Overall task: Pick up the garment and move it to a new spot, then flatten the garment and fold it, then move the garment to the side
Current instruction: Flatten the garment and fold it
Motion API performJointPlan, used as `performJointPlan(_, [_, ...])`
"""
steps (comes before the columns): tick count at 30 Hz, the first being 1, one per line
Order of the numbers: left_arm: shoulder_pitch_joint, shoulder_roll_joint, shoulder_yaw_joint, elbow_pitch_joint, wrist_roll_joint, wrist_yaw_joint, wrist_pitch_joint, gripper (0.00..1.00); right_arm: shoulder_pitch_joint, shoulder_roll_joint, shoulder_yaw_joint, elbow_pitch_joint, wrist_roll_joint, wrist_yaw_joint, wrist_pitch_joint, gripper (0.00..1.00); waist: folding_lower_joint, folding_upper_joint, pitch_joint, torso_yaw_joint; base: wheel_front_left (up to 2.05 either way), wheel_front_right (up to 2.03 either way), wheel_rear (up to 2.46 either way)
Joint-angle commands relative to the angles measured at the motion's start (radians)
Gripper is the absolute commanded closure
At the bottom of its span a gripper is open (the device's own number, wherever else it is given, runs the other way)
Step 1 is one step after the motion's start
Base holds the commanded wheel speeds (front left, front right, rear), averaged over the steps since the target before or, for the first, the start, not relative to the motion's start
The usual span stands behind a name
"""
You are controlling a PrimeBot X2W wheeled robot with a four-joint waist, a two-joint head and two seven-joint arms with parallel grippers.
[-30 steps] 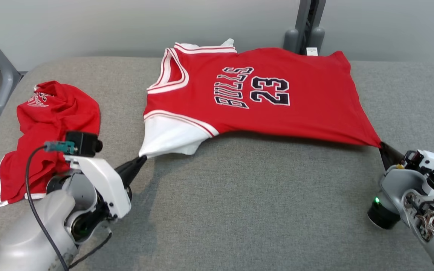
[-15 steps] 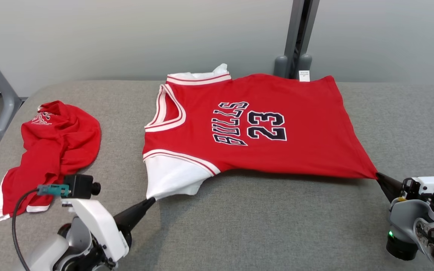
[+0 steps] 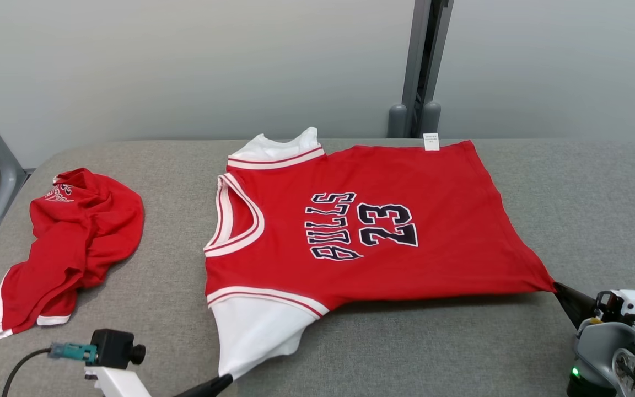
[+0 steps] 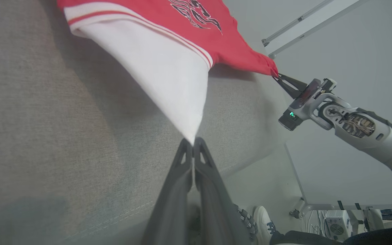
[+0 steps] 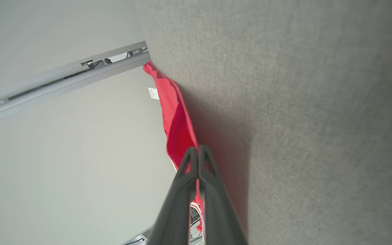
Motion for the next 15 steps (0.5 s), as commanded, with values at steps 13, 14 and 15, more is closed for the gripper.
performJointPlan(13, [0.103, 0.086, 0.011, -0.127, -0.035, 0.016, -0.029, 1.0, 0.083, -0.058, -0.049, -0.027, 0.221, 0.002, 0.023, 1.0, 0.0001, -0.0001, 0.006, -0.017, 0.0, 0.0, 0.0])
performJointPlan(14, [0.108, 0.09, 0.013, -0.136, -0.038, 0.016, -0.032, 1.0, 0.089, -0.059, -0.047, -0.038, 0.221, 0.002, 0.021, 1.0, 0.0001, -0.0001, 0.008, -0.02, 0.0, 0.0, 0.0])
performJointPlan(15, [0.112, 0.093, 0.015, -0.146, -0.041, 0.016, -0.033, 1.0, 0.096, -0.061, -0.042, -0.052, 0.221, 0.002, 0.018, 1.0, 0.0001, -0.0001, 0.009, -0.023, 0.0, 0.0, 0.0])
